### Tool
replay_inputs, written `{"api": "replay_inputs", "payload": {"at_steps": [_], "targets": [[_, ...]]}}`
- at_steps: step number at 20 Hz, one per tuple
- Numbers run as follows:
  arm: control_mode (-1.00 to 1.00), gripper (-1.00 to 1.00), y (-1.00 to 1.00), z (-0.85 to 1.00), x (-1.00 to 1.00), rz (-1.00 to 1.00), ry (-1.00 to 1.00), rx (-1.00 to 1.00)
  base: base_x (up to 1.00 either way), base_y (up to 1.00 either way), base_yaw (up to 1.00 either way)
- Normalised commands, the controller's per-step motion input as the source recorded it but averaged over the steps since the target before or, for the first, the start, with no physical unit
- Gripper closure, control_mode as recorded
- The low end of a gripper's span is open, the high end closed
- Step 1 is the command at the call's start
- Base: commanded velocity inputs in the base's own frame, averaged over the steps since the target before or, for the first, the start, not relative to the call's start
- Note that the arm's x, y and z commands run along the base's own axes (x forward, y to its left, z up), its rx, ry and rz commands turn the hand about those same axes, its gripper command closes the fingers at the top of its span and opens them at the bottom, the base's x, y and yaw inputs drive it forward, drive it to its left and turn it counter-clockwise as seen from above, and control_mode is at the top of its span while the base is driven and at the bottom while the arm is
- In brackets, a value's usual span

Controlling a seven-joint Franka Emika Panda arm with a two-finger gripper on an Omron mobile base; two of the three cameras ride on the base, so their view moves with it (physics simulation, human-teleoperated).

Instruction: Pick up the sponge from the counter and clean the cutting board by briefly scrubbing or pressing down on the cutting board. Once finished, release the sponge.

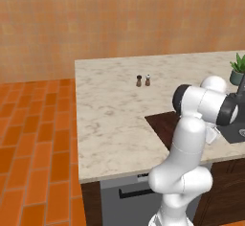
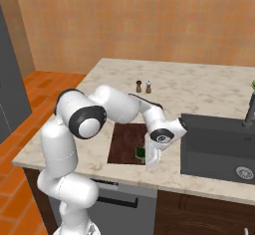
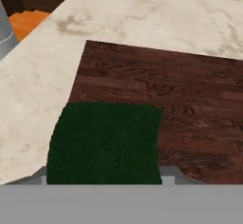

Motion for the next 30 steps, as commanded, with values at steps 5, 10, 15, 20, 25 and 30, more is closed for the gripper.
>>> {"api": "replay_inputs", "payload": {"at_steps": [5, 10, 15, 20, 25, 30], "targets": [[-1.0, 1.0, 0.0, 0.23, 0.29, 0.06, -0.29, -0.16, 0.0, 0.0, 0.0], [-1.0, 1.0, 0.01, 0.31, 0.45, 0.09, -0.28, -0.16, 0.0, 0.0, 0.0], [-1.0, 1.0, 0.2, 0.24, 0.82, 0.14, -0.24, -0.18, 0.0, 0.0, 0.0], [-1.0, 1.0, 0.0, -0.09, 0.99, 0.24, -0.12, -0.01, 0.0, 0.0, 0.0], [-1.0, 1.0, -0.13, -0.12, 1.0, 0.26, -0.07, 0.0, 0.0, 0.0, 0.0], [-1.0, 1.0, -0.04, -0.31, 0.83, 0.25, -0.07, 0.0, 0.0, 0.0, 0.0]]}}
